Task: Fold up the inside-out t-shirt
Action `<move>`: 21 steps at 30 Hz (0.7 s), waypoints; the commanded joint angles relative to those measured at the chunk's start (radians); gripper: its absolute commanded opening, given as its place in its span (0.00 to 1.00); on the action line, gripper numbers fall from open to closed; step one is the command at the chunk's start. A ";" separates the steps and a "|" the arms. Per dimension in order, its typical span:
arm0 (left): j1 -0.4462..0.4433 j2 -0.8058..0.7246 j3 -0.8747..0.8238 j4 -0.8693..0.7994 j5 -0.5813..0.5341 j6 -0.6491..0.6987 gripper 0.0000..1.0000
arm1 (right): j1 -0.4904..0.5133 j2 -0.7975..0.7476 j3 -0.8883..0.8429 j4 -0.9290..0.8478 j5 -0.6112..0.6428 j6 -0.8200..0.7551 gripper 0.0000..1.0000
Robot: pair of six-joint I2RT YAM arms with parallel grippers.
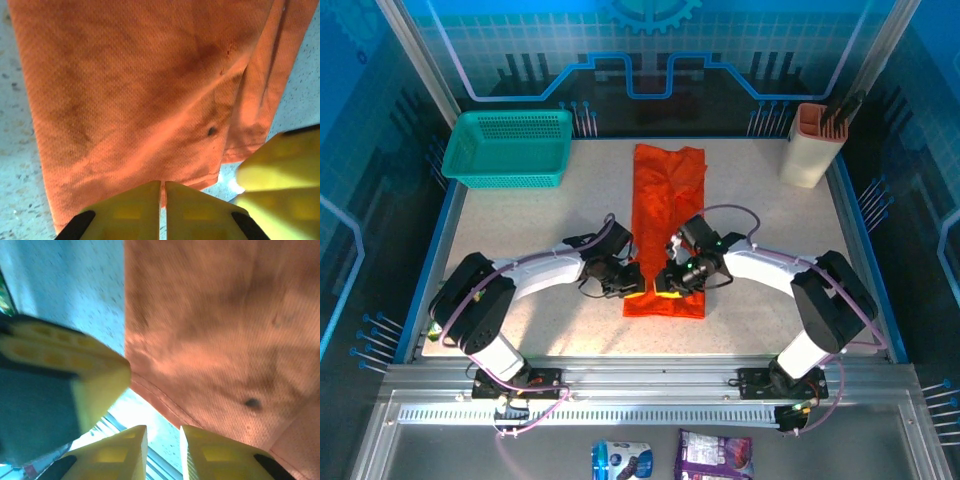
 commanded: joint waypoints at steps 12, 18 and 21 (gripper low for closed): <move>-0.006 0.073 -0.041 -0.040 -0.049 0.051 0.11 | 0.053 0.020 -0.095 -0.045 0.064 0.028 0.24; -0.004 -0.029 -0.056 -0.053 -0.068 0.040 0.14 | 0.000 -0.167 -0.077 -0.173 0.163 0.015 0.25; -0.003 -0.053 -0.059 -0.084 -0.101 0.043 0.15 | -0.079 -0.256 -0.123 -0.244 0.190 -0.018 0.25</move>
